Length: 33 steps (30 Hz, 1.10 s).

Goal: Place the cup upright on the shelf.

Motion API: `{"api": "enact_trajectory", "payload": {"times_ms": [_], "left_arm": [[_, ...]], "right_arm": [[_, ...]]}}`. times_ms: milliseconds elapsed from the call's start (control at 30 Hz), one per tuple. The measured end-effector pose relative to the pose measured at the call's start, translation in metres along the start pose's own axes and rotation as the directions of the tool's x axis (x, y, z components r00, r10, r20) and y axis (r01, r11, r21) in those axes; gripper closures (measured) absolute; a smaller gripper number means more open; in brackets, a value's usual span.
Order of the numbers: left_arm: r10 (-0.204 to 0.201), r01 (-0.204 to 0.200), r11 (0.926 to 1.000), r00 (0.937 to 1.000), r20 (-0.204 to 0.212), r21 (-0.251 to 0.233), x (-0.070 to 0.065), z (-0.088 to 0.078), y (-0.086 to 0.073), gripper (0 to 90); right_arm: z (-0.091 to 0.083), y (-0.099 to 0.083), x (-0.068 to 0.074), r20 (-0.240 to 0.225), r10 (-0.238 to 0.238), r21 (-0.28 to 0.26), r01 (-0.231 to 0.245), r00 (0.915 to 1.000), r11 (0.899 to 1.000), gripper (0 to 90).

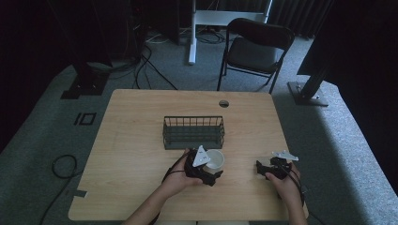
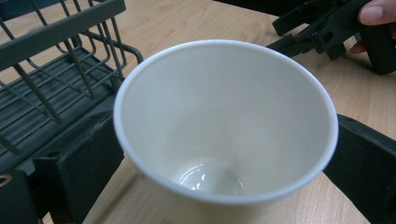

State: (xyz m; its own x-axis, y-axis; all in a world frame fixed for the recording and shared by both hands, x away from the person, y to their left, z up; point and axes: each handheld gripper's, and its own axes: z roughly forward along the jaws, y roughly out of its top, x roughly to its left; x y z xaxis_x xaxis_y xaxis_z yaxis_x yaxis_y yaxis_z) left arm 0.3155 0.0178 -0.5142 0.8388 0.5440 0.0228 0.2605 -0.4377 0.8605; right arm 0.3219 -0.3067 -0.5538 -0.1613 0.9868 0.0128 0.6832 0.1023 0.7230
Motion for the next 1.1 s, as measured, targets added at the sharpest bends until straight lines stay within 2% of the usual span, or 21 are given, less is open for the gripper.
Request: {"api": "enact_trajectory", "payload": {"times_ms": [100, 133, 233, 367, 433, 600, 833, 867, 1000, 1100], "left_arm": [[-0.004, 0.004, 0.9999, 1.0, -0.006, -0.013, 0.0, 0.001, 0.001, 3.1], [-0.012, 0.012, 0.9995, 0.9997, -0.02, -0.028, 0.001, 0.002, 0.002, 3.1], [0.0, -0.001, 0.9994, 0.9997, -0.025, -0.033, 0.001, 0.002, 0.003, 6.6], [0.019, -0.019, 0.9995, 0.9993, -0.032, -0.023, -0.002, 0.005, 0.004, 7.0], [0.014, -0.014, 0.9996, 0.9995, -0.028, -0.026, -0.003, 0.006, 0.004, 7.3], [0.004, -0.005, 0.9996, 0.9996, -0.029, -0.026, -0.004, 0.007, 0.005, 19.7], [0.019, -0.019, 0.9998, 0.9997, -0.018, -0.011, -0.005, 0.005, 0.006, 20.2], [0.008, -0.008, 0.9998, 0.9999, -0.014, -0.016, -0.005, 0.005, 0.006, 20.2], [0.028, -0.028, 0.9995, 0.9995, -0.013, -0.015, -0.006, 0.002, 0.008, 20.4], [0.026, -0.026, 0.9995, 0.9996, -0.01, -0.018, -0.006, 0.0, 0.01, 20.4]], "right_arm": [[0.0, 0.0, 0.0, 0.0, 0.0, 0.0, 0.0, 1.0, 1.0, 11.7], [0.0, 0.0, 0.0, 0.0, 0.0, 0.0, 0.0, 1.0, 1.0, 11.7], [0.0, 0.0, 0.0, 0.0, 0.0, -0.001, 0.0, 1.0, 1.0, 11.8], [0.0, 0.0, 0.0, 0.0, 0.0, -0.001, 0.0, 1.0, 1.0, 11.7], [0.0, 0.0, 0.0, 0.0, 0.0, 0.0, 0.0, 1.0, 1.0, 11.7], [0.0, 0.0, 0.0, 0.0, 0.0, 0.0, 0.0, 1.0, 1.0, 11.7], [0.0, 0.0, 0.0, 0.0, 0.0, 0.0, 0.0, 1.0, 1.0, 11.7], [0.0, 0.0, 0.0, 0.0, 0.0, 0.0, 0.0, 1.0, 1.0, 11.7], [0.0, 0.0, 0.0, 0.0, 0.0, 0.0, 0.0, 1.0, 1.0, 11.7], [0.0, 0.0, 0.0, 0.0, 0.0, 0.0, 0.0, 1.0, 1.0, 11.7]]}}
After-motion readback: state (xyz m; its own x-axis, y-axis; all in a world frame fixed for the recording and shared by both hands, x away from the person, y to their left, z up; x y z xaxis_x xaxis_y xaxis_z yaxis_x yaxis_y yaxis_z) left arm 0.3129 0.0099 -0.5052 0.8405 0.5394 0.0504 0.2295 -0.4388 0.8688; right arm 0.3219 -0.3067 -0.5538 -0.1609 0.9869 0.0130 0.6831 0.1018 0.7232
